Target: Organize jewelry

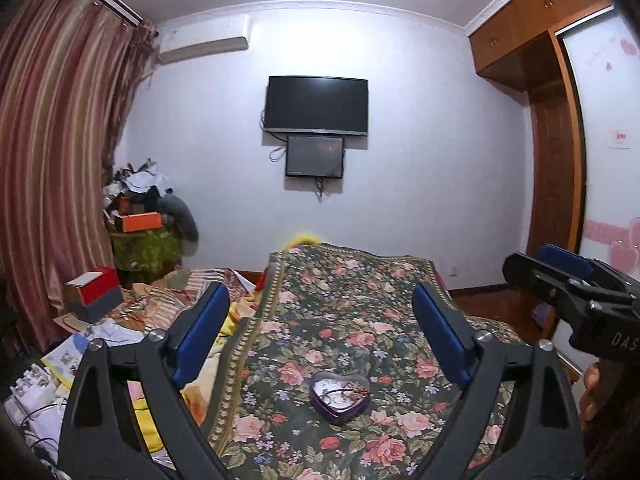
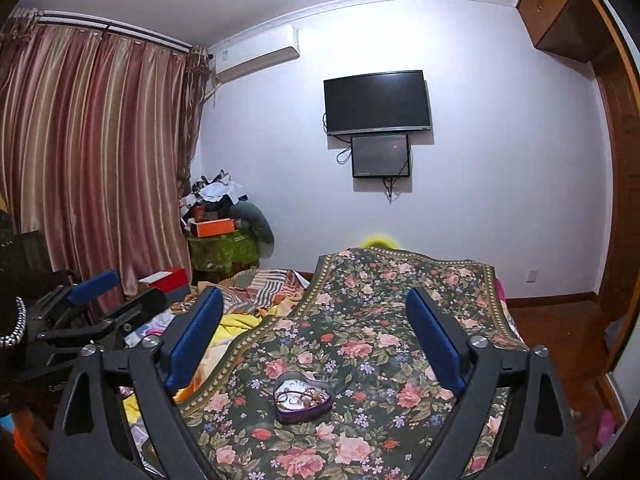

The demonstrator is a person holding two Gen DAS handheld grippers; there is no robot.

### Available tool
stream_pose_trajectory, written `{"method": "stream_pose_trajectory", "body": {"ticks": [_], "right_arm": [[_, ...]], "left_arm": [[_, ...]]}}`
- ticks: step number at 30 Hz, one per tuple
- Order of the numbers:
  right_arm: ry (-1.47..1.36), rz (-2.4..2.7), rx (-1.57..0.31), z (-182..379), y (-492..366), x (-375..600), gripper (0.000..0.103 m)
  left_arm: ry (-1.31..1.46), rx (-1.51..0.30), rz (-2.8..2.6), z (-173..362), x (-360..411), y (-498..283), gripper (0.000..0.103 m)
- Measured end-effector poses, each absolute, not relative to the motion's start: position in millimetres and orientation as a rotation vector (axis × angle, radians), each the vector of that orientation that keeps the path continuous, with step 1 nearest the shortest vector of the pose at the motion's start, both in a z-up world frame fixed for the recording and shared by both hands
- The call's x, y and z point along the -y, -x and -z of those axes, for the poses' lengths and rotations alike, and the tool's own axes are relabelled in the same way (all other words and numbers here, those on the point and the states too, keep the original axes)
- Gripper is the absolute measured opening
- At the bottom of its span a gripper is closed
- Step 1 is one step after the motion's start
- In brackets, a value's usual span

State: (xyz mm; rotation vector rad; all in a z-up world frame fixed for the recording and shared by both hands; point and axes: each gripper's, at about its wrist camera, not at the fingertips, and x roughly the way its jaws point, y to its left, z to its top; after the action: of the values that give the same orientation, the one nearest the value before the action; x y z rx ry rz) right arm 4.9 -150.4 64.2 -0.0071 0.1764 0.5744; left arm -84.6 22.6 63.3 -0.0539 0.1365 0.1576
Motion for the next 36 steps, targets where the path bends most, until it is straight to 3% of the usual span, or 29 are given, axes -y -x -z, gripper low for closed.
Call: {"method": "stream_pose_trajectory", "body": {"ticks": [6, 36], "right_arm": [[-0.004, -0.567, -0.182, -62.7, -4.1, 152.5, 0.103], [-0.013, -0.576, -0.234, -58.0, -6.3, 155.6, 0.103]], "left_arm": [[0.060, -0.141, -0.163, -61.7, -21.9, 85.4, 0.100], [0.073, -0.158, -0.152, -53.3, -25.8, 79.6, 0.103]]}}
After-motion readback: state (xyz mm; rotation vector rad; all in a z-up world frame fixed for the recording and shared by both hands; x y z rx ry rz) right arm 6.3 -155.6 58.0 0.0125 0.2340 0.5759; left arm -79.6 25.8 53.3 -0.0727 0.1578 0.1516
